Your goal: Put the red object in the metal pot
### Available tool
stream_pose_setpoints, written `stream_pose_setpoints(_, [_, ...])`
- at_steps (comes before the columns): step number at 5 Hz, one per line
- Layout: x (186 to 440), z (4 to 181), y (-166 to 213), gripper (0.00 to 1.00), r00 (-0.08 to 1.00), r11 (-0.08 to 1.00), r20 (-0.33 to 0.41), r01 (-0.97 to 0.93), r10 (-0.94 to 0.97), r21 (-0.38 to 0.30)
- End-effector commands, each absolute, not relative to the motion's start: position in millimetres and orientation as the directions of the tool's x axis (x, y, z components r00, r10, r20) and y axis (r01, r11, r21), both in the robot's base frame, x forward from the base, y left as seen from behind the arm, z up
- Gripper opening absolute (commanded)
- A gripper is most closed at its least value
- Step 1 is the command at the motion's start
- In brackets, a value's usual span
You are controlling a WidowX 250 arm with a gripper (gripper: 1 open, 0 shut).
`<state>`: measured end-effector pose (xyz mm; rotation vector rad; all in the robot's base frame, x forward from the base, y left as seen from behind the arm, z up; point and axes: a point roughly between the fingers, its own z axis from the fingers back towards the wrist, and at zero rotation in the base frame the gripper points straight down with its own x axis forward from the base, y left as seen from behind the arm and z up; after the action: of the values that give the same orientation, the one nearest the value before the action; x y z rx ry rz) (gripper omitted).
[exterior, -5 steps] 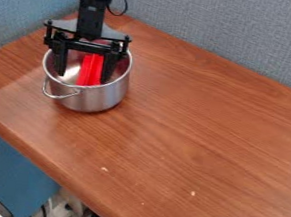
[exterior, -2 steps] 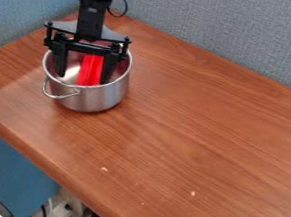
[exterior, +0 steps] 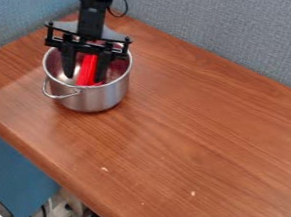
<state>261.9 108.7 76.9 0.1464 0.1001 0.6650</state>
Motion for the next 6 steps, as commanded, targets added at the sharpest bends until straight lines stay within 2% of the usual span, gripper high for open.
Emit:
stream_pose_setpoints(1, [268, 85.8, 115, 1.00, 0.778, 0.769, -0.010, -0.618, 0.628, 0.165])
stream_pose_setpoints(3, [271, 111.4, 103, 1.00, 0.793, 0.783, 0.029, -0.605, 0.608, 0.141])
stream_pose_setpoints(4, [275, 132.6, 95, 1.00, 0.802, 0.792, 0.073, -0.598, 0.593, 0.125])
stream_pose_setpoints(6, [283, 174.5, 54, 1.00, 0.871, 0.875, 0.133, -0.482, 0.473, 0.042])
